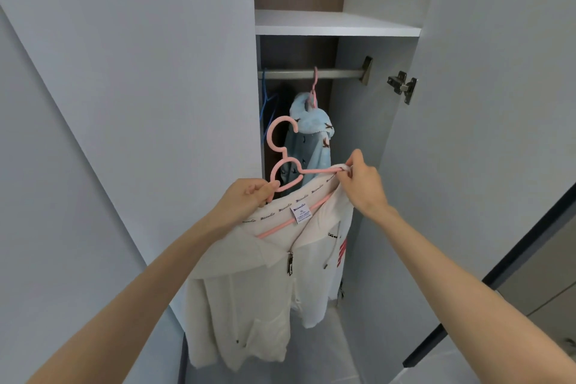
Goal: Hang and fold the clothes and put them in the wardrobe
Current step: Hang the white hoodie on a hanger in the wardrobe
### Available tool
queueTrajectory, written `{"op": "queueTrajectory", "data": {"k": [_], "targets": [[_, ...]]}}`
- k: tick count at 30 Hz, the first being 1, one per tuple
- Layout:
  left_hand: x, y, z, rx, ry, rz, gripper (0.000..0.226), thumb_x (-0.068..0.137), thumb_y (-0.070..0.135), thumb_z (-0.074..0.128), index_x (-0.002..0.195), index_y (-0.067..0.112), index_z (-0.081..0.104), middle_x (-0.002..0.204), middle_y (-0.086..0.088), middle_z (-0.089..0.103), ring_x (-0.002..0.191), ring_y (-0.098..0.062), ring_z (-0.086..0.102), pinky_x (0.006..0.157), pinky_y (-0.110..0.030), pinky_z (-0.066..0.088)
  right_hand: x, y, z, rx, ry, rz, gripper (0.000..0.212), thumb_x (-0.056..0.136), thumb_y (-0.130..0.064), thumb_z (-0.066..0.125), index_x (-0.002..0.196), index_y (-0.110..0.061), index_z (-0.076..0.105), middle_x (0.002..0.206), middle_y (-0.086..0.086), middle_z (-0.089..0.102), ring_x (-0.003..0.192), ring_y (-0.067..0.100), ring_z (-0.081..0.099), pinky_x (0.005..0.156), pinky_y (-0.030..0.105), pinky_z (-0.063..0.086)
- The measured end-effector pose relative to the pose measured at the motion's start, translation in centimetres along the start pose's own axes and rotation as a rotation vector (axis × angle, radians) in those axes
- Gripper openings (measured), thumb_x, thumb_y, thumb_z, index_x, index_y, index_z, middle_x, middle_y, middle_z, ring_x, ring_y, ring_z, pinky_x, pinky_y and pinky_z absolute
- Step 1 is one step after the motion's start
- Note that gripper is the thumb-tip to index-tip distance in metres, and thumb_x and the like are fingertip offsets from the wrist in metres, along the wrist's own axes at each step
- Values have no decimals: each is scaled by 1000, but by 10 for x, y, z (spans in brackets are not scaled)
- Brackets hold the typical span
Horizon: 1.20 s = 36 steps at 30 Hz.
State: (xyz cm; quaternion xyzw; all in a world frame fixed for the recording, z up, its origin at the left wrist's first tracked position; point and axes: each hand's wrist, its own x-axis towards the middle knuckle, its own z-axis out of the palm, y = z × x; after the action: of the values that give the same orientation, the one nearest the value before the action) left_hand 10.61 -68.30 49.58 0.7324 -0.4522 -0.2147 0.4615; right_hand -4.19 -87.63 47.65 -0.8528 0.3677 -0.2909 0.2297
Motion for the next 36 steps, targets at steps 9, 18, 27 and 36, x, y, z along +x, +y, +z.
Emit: {"op": "queueTrajectory", "data": {"k": [9, 18, 27, 36], "targets": [[12, -10, -20, 93, 27, 44, 40, 97, 35, 48, 63, 16, 58, 58, 0, 39, 40, -5, 27, 44, -16, 24, -2, -36, 1, 14, 53, -168, 9, 98, -13, 43, 91, -14, 38, 62, -5, 44, 49, 10, 36, 45, 18, 25], [39, -25, 18, -657, -41, -432, 23, 97, 10, 47, 76, 7, 55, 63, 0, 45, 39, -3, 39, 40, -13, 37, -14, -13, -7, 136, -248, 121, 25, 97, -24, 50, 121, -16, 46, 107, -3, 60, 93, 14, 54, 66, 15, 39], [50, -20, 48, -664, -411, -380, 24, 76, 21, 71, 99, 13, 71, 113, -3, 69, 110, -19, 62, 101, -30, 44, -56, -32, -20, 365, -612, 358, 17, 96, -30, 53, 102, -16, 59, 104, -2, 66, 90, 11, 62, 82, 29, 56], [69, 1, 108, -653, -565, -320, 30, 93, 17, 59, 120, 5, 60, 114, -5, 68, 102, -15, 66, 88, -25, 54, -88, -24, -31, 229, -486, 402, 13, 92, -12, 51, 99, -4, 59, 94, 11, 58, 89, 23, 62, 81, 35, 57]]}}
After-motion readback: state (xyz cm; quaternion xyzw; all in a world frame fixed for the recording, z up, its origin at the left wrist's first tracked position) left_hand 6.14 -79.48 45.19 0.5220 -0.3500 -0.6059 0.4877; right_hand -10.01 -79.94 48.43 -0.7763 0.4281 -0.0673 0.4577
